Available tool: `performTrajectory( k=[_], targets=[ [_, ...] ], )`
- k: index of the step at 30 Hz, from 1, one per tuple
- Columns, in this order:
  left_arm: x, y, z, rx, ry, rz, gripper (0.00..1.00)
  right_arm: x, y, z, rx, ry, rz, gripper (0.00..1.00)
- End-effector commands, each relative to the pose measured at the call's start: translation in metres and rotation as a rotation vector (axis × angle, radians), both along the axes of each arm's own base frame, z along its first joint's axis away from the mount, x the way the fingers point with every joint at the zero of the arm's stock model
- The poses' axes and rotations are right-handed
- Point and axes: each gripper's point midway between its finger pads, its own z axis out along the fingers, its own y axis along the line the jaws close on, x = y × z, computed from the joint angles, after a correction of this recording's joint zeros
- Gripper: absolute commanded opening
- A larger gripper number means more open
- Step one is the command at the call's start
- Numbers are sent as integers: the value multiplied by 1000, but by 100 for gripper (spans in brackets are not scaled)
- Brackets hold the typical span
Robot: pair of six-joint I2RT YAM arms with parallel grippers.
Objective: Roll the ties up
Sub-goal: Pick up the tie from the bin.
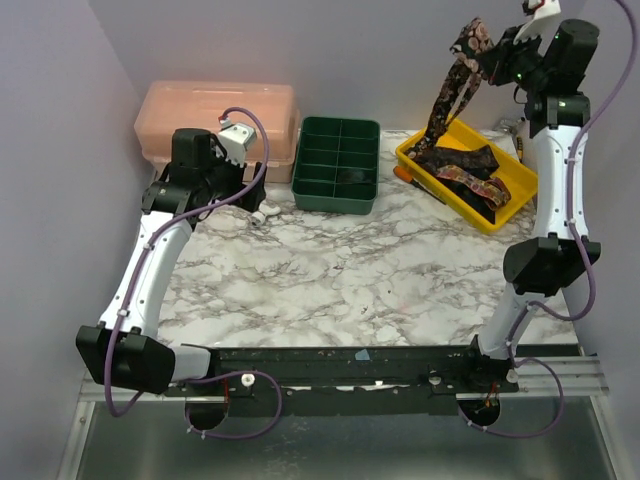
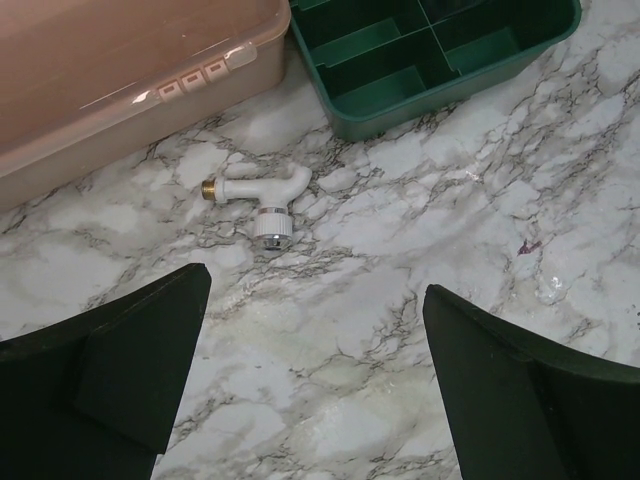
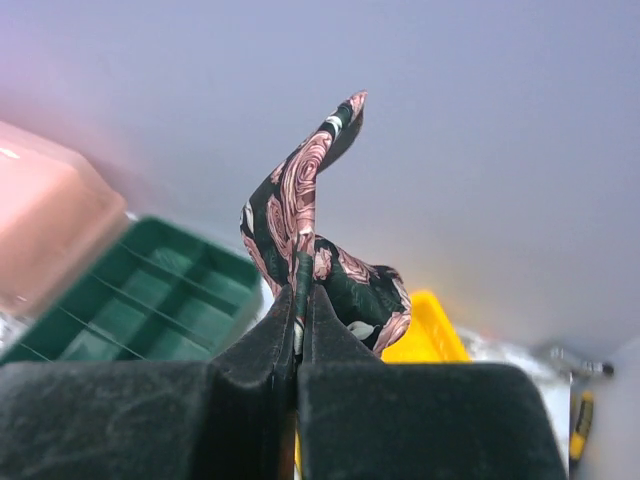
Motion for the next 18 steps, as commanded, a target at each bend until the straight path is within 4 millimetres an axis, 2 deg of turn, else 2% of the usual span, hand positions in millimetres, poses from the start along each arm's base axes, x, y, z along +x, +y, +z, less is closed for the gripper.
performTrajectory(
  k=[1,4,8,13,18],
  targets=[
    [-3,7,27,-32,-76,49,98,-25,24,48,110,-59,110,0],
    [-7,2,35,-64,-81,34,98,-51,38,86,150,-115,174,0],
    [-11,-1,43,-81,-94,13,98,-86,51,120,189,-172,231,0],
    [-12,-7,48,-104,-103,-15,98,-128,72,143,243,-180,343,0],
    [-11,-14,53,-144,-92,-34,98,-161,99,161,281,-188,445,0]
  ],
)
